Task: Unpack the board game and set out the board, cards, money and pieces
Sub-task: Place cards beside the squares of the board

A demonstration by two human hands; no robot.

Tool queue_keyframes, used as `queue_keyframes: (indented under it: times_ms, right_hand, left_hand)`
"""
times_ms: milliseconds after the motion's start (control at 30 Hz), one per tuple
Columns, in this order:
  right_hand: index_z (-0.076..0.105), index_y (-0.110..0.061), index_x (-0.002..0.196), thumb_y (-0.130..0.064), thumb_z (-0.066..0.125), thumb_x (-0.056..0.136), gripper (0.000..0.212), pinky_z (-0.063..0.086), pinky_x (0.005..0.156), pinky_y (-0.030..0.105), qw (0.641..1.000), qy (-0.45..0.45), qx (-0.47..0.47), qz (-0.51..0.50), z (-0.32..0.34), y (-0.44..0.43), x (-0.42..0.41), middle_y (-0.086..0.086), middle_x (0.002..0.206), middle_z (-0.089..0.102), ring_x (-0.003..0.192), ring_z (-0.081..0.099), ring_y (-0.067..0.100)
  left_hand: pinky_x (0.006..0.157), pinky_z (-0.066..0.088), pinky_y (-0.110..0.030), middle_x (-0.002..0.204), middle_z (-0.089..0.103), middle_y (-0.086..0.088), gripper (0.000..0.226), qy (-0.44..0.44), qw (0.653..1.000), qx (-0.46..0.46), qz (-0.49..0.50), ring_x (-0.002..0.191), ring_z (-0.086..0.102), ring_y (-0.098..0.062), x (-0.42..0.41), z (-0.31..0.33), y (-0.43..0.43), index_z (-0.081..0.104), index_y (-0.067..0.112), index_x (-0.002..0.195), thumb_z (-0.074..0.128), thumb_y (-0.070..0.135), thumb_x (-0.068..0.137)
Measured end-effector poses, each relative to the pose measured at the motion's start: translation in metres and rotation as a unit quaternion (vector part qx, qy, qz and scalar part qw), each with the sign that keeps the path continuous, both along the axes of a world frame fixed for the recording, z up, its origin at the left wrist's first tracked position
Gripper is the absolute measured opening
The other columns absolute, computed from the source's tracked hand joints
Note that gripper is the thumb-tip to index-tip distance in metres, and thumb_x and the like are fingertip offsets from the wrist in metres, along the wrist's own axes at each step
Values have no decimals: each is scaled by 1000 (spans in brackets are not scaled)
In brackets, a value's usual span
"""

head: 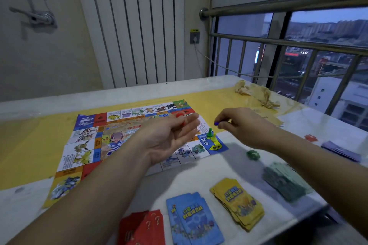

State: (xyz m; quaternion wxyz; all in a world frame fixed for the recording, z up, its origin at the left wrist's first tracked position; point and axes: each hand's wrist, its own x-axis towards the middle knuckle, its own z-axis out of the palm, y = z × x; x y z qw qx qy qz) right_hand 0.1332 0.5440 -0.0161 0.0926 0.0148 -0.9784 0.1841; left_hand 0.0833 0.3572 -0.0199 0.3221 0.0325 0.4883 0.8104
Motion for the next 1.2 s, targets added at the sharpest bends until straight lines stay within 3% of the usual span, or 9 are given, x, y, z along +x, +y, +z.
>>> queue_keyframes:
  times_ms: [133,233,333,400,467,633,867,1067,1200]
  right_hand:
    - [58,-18,95,-19,56,94,2,40,66,15,994,-11,-104,-40,-13,21,-3,-1,100,69,86,59,10]
    - [61,-21,88,-24,63,89,4,35,54,9,995,-7,-91,-44,-20,26,-2,-8,85,61,66,51,-6]
    - [68,-16,89,-24,68,86,9,37,52,9,994,-15,-99,-45,-28,29,-4,-4,81,61,59,47,-2]
    - [69,-12,91,-21,69,85,11,37,52,10,993,-28,-107,-48,-32,30,-5,1,83,64,63,49,3]
    - [70,-11,91,-19,68,85,10,36,52,10,993,-47,-96,-46,-35,30,-6,4,87,67,68,52,8]
    - [70,-5,94,-16,67,84,15,33,52,11,996,-55,-55,-37,-41,25,-8,9,97,68,75,51,13]
    - [69,-7,91,-18,70,81,15,33,54,16,996,-67,-30,-42,-44,23,-11,3,85,60,75,50,15]
    - [68,-8,96,-17,72,80,19,35,57,14,996,-57,-47,-44,-45,22,-13,6,97,67,80,52,14]
    - [65,-13,97,-17,71,82,18,38,59,15,992,-70,-97,-43,-38,25,-10,2,93,66,79,56,13]
  left_hand:
    - [71,57,-27,85,73,-3,9,195,954,-225,-35,71,68,-12,-4,2,13,61,9,92,52,8,95]
    - [73,56,-27,85,71,-2,6,426,790,-434,-76,71,67,-9,-12,-1,29,65,12,92,59,13,92]
    - [69,47,-24,98,70,-1,17,568,626,-517,-134,82,63,-12,-17,-7,49,69,15,104,59,20,92]
    - [66,36,-19,106,68,-1,21,610,554,-541,-168,91,59,-14,-18,-9,62,69,16,110,57,20,92]
    - [63,33,-21,107,67,-2,24,623,517,-554,-191,97,59,-17,-18,-12,72,68,17,112,55,18,92]
    - [76,50,-34,104,64,-8,20,621,481,-583,-208,95,60,-26,-23,-19,84,67,15,107,56,20,91]
    - [64,41,-32,102,55,-6,19,646,417,-611,-188,93,58,-27,-30,-26,92,66,18,107,57,19,91]
    - [63,42,-32,100,55,-4,20,645,428,-605,-186,91,58,-25,-33,-29,91,63,17,109,54,15,91]
    - [70,44,-30,110,58,-1,28,635,485,-576,-174,97,55,-18,-35,-22,82,59,22,118,57,13,91]
